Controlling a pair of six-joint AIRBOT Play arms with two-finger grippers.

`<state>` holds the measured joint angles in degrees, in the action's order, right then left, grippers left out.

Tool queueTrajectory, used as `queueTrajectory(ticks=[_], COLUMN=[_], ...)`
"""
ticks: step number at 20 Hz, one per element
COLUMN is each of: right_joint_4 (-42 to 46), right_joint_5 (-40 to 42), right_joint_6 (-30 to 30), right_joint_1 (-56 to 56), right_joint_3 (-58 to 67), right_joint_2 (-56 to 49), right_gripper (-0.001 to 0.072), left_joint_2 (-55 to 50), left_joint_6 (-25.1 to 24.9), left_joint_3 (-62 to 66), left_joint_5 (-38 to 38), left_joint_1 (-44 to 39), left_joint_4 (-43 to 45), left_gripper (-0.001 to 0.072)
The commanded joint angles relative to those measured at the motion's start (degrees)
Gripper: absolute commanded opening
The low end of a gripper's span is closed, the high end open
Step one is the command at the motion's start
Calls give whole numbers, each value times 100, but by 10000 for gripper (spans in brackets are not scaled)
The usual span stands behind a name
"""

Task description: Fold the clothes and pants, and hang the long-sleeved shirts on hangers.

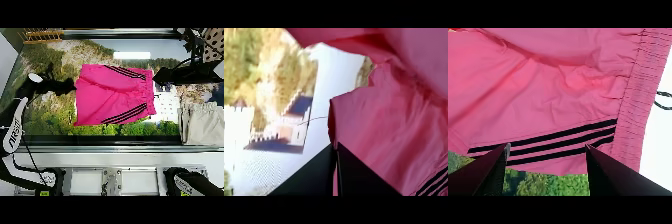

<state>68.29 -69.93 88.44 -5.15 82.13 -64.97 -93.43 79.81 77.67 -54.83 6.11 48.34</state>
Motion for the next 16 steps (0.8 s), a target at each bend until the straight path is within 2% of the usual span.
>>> queueTrajectory(ticks=[1, 3, 5, 6, 7, 9, 16], right_joint_4=[-4, -4, -22, -20, -22, -17, -22], right_joint_5=[-2, -2, -7, -9, -17, -118, -197], right_joint_6=[4, 4, 4, 4, 4, 4, 2], right_joint_1=[-4, -4, -4, -4, -4, -4, -4], right_joint_3=[-4, -4, -4, -4, -4, -4, -4], right_joint_2=[0, 0, 2, 2, 2, 7, 7], right_gripper=[513, 513, 513, 513, 512, 513, 513], left_joint_2=[118, -9, -184, -236, -247, -111, 1762], left_joint_6=[-396, -398, -328, -22, 291, 422, 793], left_joint_3=[804, 1049, 1088, 1086, 1080, 881, -2964], left_joint_5=[-17, -26, -72, -205, -389, -804, -52], left_joint_1=[260, 269, 258, 295, 374, 614, 1416], left_joint_4=[92, 485, 881, 1086, 1252, 1521, 1447], left_gripper=[5, 13, 638, 607, 608, 608, 608])
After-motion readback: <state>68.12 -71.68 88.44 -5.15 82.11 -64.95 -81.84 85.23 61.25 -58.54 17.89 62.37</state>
